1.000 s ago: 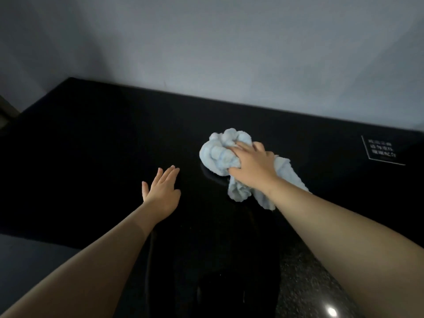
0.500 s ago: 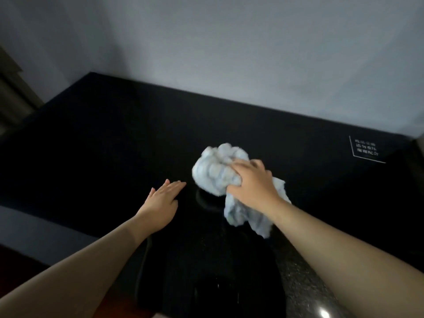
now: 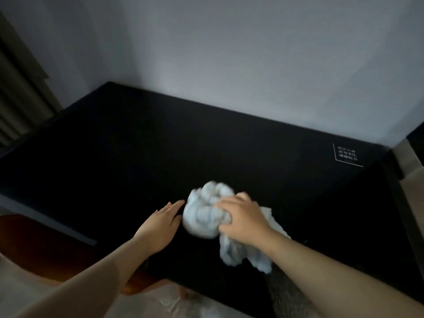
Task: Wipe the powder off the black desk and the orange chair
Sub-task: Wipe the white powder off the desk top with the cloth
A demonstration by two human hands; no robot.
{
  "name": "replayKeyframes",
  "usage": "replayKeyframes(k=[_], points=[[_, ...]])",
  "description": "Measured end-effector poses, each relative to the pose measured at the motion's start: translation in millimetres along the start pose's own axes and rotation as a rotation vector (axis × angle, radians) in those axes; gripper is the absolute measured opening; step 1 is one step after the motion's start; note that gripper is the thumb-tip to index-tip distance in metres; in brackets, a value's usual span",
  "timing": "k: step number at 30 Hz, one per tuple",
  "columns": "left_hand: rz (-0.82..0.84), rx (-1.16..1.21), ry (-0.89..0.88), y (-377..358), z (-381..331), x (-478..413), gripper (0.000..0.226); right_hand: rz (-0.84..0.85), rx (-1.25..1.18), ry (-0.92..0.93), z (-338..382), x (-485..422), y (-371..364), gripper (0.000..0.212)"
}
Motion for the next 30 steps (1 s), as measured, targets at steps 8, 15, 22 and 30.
replayKeyframes(k=[8, 15, 22, 30], points=[[-0.005, -0.083, -0.045, 8, 12, 25, 0.047, -0.074, 0.115, -0.100, 25, 25, -40, 0.033], [-0.022, -0.105, -0.149, 9, 37, 55, 0.046, -0.076, 0.084, -0.219, 52, 63, -59, 0.025], [-0.028, -0.162, -0.243, 24, 66, 74, 0.045, -0.238, 0.058, -0.409, 74, 100, -89, 0.013], [-0.056, -0.248, -0.215, 33, 102, 95, 0.047, -0.167, 0.188, -0.486, 96, 131, -105, 0.008]])
Point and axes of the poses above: each hand's wrist, its own x-axis away from the middle knuckle, its own y-axis out of the back of the hand, z = x × y, the point moved 3 cm from there along -x, towards the middle knuckle
